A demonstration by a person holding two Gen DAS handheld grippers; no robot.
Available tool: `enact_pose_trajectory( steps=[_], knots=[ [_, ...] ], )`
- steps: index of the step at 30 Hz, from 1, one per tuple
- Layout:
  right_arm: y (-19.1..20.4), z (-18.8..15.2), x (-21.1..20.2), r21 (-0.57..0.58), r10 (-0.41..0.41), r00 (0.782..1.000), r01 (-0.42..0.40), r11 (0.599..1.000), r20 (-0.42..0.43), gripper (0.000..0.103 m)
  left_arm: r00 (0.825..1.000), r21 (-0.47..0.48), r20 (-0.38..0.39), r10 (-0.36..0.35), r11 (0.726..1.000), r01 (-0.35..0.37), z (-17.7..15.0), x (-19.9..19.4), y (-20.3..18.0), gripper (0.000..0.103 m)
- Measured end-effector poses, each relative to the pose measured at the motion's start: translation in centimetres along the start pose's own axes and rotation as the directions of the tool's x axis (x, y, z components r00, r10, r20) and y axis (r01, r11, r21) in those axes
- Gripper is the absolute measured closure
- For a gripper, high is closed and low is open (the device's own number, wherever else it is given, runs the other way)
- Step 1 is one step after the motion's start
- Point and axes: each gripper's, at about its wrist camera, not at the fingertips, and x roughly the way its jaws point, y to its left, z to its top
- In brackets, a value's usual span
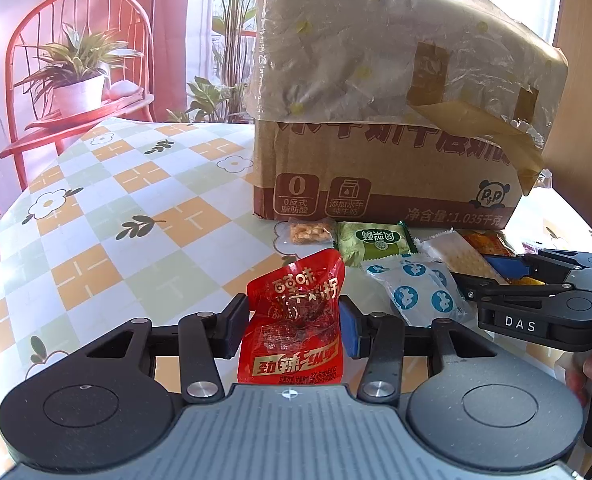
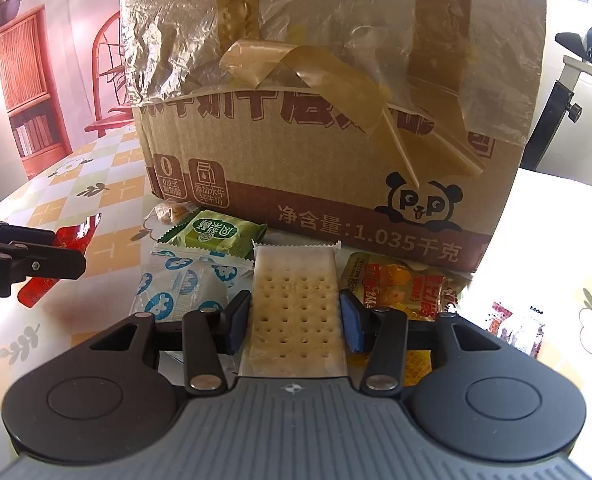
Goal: Organize snacks
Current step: 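Lift the red bag with the left gripper and carry it over the box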
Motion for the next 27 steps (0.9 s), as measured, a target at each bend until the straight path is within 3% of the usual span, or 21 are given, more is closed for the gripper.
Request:
enact_pose_trajectory(
  steps=[9,16,22,27],
  knots=[
    [0.0,0.4,-1.7,0.002,-0.007,1.0,0.007,1.0,-0.013,0.054,0.998,0.04,0.059,0.001,0.999,-0.003,0.9,-1.8,-1.1,0.053],
    [0.1,0.4,-5.4,-0.001,0.026,0.998,-0.026,1.0,0.056,0.054,0.995,0.082,0.1,-0.024,0.997,0.016,2.2,-2.9,-2.6,0.053],
    [-0.6,2.9,-7.7,0.037,0.061,0.987,-0.067,0.997,0.149,0.054,0.974,0.107,0.216,-0.061,0.994,0.039,6.1,-5.5,-3.7,0.053],
    [-0.1,5.5,-10.3,-0.006,0.092,0.972,-0.092,0.996,0.218,0.054,0.948,0.126,0.305,-0.092,0.991,0.055,9.3,-7.6,-4.8,0.053]
  ],
)
